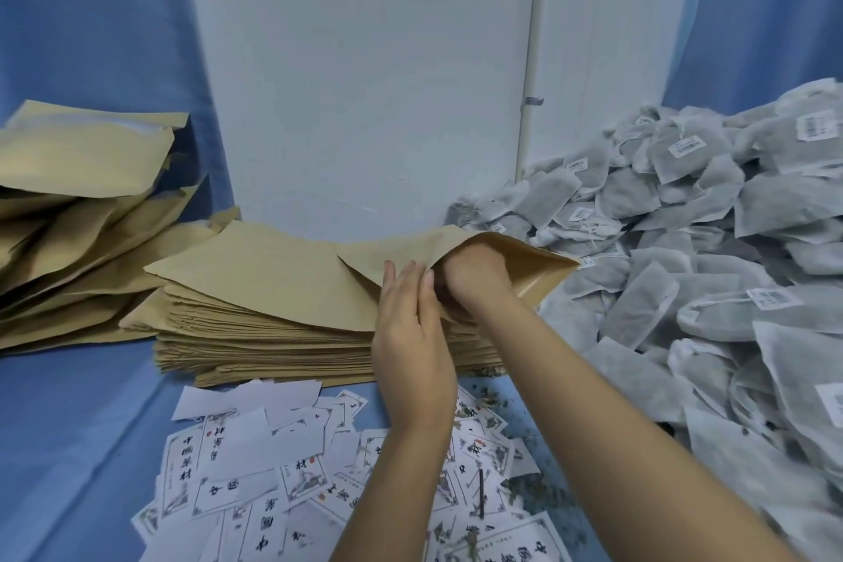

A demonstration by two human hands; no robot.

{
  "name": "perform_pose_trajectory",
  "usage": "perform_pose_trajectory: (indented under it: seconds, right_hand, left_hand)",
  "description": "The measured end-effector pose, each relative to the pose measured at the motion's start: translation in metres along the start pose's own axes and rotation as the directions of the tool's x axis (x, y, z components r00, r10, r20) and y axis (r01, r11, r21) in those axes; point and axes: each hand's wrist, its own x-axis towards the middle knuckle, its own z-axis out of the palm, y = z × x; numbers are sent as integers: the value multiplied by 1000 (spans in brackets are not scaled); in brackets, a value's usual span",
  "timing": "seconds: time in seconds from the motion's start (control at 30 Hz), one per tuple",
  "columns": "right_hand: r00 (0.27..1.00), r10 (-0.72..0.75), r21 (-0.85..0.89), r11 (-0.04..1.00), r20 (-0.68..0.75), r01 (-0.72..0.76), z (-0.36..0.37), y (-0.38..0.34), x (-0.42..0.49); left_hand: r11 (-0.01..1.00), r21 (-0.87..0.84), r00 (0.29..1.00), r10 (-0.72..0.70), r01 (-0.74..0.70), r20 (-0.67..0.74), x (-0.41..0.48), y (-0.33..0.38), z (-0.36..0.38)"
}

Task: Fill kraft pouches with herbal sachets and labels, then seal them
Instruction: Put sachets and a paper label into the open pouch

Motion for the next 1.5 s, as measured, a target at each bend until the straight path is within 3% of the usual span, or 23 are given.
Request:
perform_pose_trajectory:
  seconds: [0.07, 0.13, 0.27, 0.37, 0.43, 0.5, 0.57, 0.63, 0.67, 0.73, 0.8, 0.83, 1.03, 1.1, 1.17, 1.27, 1.33, 1.4, 1.5]
  right_hand:
    - [984, -22, -4, 1000, -176, 22, -3, 4, -1]
    - [983, -15, 147, 988, -185, 43, -2, 3, -2]
    - [992, -117, 37, 993, 43, 116, 6, 2, 0]
    - [989, -133, 79, 989, 68, 128, 7, 6, 1]
    - [966, -249, 89, 963, -73, 255, 4, 15, -6]
    - [892, -254, 103, 944, -375, 312, 2, 29, -13]
    - [810, -164, 167, 937, -563, 306, 1, 46, -20]
    - [769, -2, 272, 935, -639, 228, -4, 61, -22]
    - [778, 44, 260, 953, -626, 156, -8, 70, -19]
    - [884, 57, -25, 997, -464, -77, -13, 93, -11]
    - [953, 132, -349, 909, -271, -225, -14, 109, -7]
    - [960, 176, -426, 867, -220, -257, -14, 114, -7]
    - [956, 213, -534, 794, -203, -290, -14, 121, -2]
    - [948, 184, -460, 840, -259, -289, -19, 125, 1]
    - [925, 101, -252, 946, -367, -203, -22, 130, 1]
    - [819, 37, 77, 997, -573, 8, -22, 126, -7]
    - [755, 91, 257, 960, -649, 106, -23, 119, -12]
    - [741, 149, 453, 862, -655, 226, -27, 110, -14]
    - [829, 262, 724, 652, -494, 225, -37, 91, -11]
  left_hand:
    - [1000, 14, 1000, -3, 3, -4, 2, -1, 0]
    - [1000, 28, 1000, -1, 1, -14, 3, -2, 0]
    - [998, 56, 1000, -12, 12, -13, -1, -2, 2]
    - [996, 86, 1000, -12, 12, -1, -1, -3, 3]
    - [991, 132, 999, -28, 24, 28, 6, -4, 5]
    - [982, 175, 994, -89, 77, 61, 15, -4, 8]
    - [975, 179, 985, -150, 134, 83, 25, -4, 11]
    - [971, 181, 979, -176, 156, 100, 32, -3, 14]
    - [969, 187, 978, -181, 161, 100, 36, -2, 15]
    - [966, 193, 977, -191, 171, 92, 41, -1, 17]
    - [965, 195, 977, -194, 175, 84, 42, -1, 18]
    - [964, 197, 977, -196, 177, 84, 42, -1, 19]
    - [961, 221, 976, -194, 169, 101, 34, -6, 20]
    - [960, 228, 976, -192, 165, 104, 36, -6, 19]
    - [954, 260, 970, -195, 152, 147, 40, -6, 19]
    - [938, 311, 954, -222, 152, 202, 49, -6, 17]
    - [935, 316, 957, -226, 161, 182, 53, -5, 15]
    - [934, 317, 961, -224, 165, 161, 55, -4, 14]
    - [926, 351, 957, -214, 136, 194, 56, -4, 12]
